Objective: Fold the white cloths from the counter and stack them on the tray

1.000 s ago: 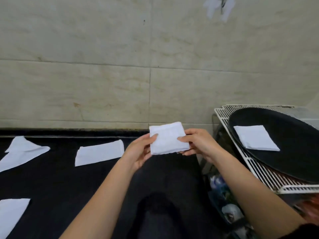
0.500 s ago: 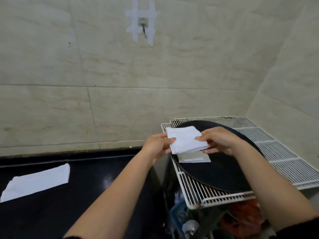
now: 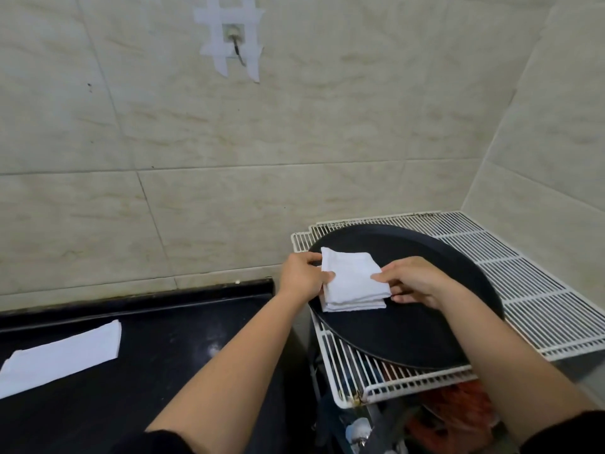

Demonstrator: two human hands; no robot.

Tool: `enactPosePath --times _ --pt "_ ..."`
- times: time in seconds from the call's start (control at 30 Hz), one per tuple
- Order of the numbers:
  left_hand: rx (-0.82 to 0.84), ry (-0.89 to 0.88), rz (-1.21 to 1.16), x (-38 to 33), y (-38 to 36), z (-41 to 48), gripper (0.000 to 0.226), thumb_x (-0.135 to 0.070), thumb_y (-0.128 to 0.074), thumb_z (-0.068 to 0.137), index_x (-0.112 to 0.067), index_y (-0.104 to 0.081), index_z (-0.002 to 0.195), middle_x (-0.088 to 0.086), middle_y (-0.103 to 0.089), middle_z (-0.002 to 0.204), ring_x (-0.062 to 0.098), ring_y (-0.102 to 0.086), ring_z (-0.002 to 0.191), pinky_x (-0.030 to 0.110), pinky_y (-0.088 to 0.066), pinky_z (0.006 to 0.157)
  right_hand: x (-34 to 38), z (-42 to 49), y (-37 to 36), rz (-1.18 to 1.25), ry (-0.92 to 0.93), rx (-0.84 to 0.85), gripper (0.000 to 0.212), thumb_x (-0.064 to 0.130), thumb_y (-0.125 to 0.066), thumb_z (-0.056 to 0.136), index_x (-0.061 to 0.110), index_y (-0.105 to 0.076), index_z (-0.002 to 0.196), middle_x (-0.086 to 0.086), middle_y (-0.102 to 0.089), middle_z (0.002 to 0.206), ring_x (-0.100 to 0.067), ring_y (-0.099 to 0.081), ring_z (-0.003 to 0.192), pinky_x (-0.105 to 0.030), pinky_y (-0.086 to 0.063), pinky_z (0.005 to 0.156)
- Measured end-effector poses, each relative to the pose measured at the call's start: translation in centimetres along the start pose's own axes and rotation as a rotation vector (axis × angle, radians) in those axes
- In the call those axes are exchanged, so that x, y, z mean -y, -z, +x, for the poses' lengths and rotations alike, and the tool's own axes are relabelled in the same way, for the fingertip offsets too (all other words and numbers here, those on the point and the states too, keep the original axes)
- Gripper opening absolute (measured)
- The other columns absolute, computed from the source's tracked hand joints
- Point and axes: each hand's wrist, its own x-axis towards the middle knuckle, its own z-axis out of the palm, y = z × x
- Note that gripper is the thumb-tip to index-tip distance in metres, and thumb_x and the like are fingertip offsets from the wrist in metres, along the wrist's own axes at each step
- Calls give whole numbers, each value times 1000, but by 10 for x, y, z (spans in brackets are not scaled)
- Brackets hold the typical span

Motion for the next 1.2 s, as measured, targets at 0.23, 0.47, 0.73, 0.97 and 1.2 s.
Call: enactPosePath --times 0.23,0.47,0.73,0.97,1.2 --pt "-47 -166 340 2 -4 -1 59 -13 -73 83 -13 -51 138 11 -64 122 24 -61 110 29 -46 89 -9 3 -6 -67 0 -18 17 17 -77 80 6 -71 92 -8 -66 71 -13 -55 58 -21 -47 48" --pt "-27 -248 483 11 -4 -2 50 -13 -65 89 -19 -54 137 12 -67 113 22 -63 99 24 -45 82 -10 4 -11 -96 81 -70 26 30 -76 80 6 -72 89 -12 -69 80 -16 -57 65 -22 -41 47" --pt "36 -341 912 14 -7 -8 35 -31 -52 96 -9 -61 121 13 -48 126 30 -41 119 36 -40 98 -12 14 -26 -431 283 -271 17 28 -64 90 11 -63 86 4 -59 78 -18 -58 83 -29 -44 72" --pt "-26 -419 891 23 1 -13 45 -39 -46 98 -18 -51 136 5 -46 132 25 -32 123 37 -39 102 -5 3 -32 -673 357 -397 19 34 -61 90 16 -54 92 0 -56 88 -21 -57 82 -36 -47 69" --pt "-269 -410 601 40 45 -15 35 -32 -49 97 -23 -55 130 1 -51 127 18 -37 123 31 -41 94 37 -8 -81 -669 600 -325 15 27 -63 90 16 -56 97 2 -53 88 -18 -55 80 -31 -43 68"
